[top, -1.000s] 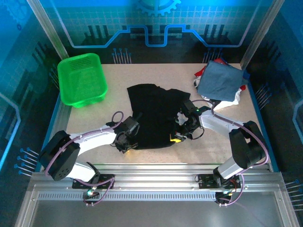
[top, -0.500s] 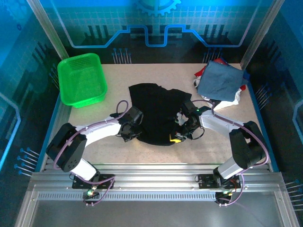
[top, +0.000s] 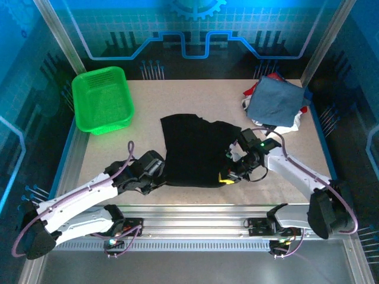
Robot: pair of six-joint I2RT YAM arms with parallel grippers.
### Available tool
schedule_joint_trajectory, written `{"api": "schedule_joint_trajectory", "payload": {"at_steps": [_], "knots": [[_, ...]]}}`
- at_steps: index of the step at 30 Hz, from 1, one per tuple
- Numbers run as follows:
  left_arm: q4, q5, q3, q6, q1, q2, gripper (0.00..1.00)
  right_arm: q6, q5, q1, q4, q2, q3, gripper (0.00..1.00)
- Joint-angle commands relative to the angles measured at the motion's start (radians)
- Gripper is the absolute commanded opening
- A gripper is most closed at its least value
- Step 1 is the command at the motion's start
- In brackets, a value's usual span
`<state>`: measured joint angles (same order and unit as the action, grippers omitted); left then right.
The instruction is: Fold and stack the t-shirts
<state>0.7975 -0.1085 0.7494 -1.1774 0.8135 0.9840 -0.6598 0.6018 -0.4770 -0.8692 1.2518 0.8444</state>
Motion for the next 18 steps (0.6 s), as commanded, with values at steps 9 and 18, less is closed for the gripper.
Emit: {"api": "schedule_joint_trajectory", "payload": {"at_steps": [9, 18], "knots": [[0.118, -0.021, 0.317, 0.057, -0.003, 0.079, 0.00, -0.117, -0.035, -0.027, -0.162, -0.130, 0.115, 0.00], [-0.076, 0.150, 0.435, 0.194, -0.206, 0.277, 0.00, 0.018, -0.015, 0.142, -0.197, 0.022, 0.300, 0.00]]}}
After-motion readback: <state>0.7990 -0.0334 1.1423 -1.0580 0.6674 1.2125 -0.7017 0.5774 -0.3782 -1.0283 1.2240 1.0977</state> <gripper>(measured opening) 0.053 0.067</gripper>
